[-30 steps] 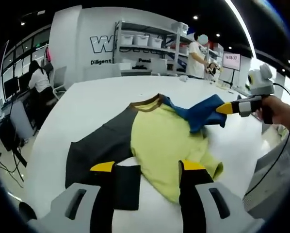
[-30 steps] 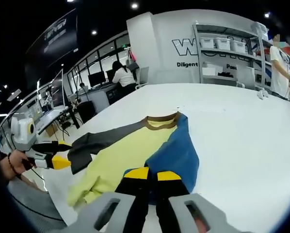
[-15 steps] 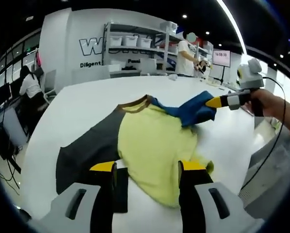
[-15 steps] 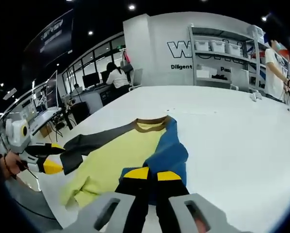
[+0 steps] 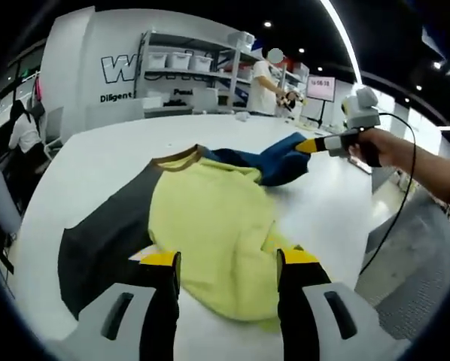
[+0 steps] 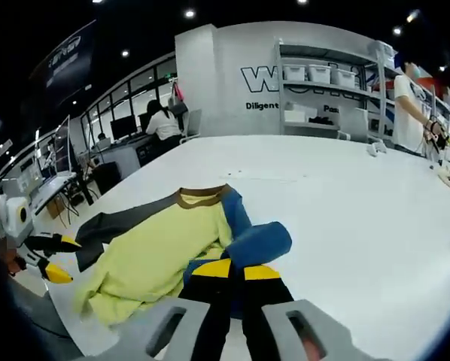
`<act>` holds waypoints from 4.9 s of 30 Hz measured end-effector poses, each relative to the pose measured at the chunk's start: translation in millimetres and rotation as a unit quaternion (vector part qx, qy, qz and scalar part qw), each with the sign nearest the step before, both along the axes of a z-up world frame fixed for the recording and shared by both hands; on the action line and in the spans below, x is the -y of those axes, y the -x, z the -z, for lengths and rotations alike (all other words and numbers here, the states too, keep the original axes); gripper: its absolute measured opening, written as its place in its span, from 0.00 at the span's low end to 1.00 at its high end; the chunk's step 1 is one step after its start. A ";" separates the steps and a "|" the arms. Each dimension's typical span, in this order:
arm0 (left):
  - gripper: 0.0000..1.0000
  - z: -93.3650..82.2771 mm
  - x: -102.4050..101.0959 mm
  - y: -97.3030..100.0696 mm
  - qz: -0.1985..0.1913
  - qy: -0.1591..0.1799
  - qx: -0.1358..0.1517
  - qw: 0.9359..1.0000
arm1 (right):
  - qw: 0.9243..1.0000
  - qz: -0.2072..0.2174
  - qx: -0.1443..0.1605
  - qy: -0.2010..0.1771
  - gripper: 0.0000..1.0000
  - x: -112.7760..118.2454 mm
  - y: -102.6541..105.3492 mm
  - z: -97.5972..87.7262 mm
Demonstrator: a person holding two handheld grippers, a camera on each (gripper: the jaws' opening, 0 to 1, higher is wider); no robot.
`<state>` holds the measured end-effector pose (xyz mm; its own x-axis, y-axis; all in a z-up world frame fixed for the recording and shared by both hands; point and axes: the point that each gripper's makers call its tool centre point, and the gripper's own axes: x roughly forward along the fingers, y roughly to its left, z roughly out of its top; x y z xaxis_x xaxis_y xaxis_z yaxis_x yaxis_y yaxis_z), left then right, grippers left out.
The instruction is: Fold the garment on the visible template until the final outline fits inside the template.
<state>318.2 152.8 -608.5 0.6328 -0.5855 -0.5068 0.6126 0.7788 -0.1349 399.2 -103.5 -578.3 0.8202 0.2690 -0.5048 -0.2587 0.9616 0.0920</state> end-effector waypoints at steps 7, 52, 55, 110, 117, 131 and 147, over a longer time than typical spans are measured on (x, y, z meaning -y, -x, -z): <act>0.45 6.5 7.1 7.9 0.027 -0.014 -0.009 0.999 | 1.000 0.019 -0.010 0.017 0.00 26.5 -3.2 9.1; 0.27 42.6 19.1 44.8 0.137 -0.075 -0.048 0.987 | 0.987 0.004 -0.071 0.141 0.00 102.6 -19.7 64.9; 0.25 43.2 18.0 44.3 0.138 -0.080 -0.046 0.986 | 0.987 0.006 -0.071 0.143 0.00 103.8 -20.5 63.9; 0.13 53.3 22.0 46.2 0.147 -0.093 -0.062 0.983 | 0.997 -0.006 -0.027 0.077 0.37 20.3 30.9 25.5; 0.06 49.9 20.9 43.4 0.134 -0.082 -0.069 0.985 | 0.997 -0.014 -0.042 0.063 0.37 6.8 40.7 37.1; 0.00 12.9 24.6 31.5 0.084 0.031 -0.065 0.994 | 0.996 -0.030 -0.048 0.062 0.38 -4.3 48.7 43.4; 0.00 -47.4 10.5 -6.3 -0.021 0.159 -0.002 0.987 | 0.992 -0.058 -0.057 0.094 0.41 -16.9 53.7 52.9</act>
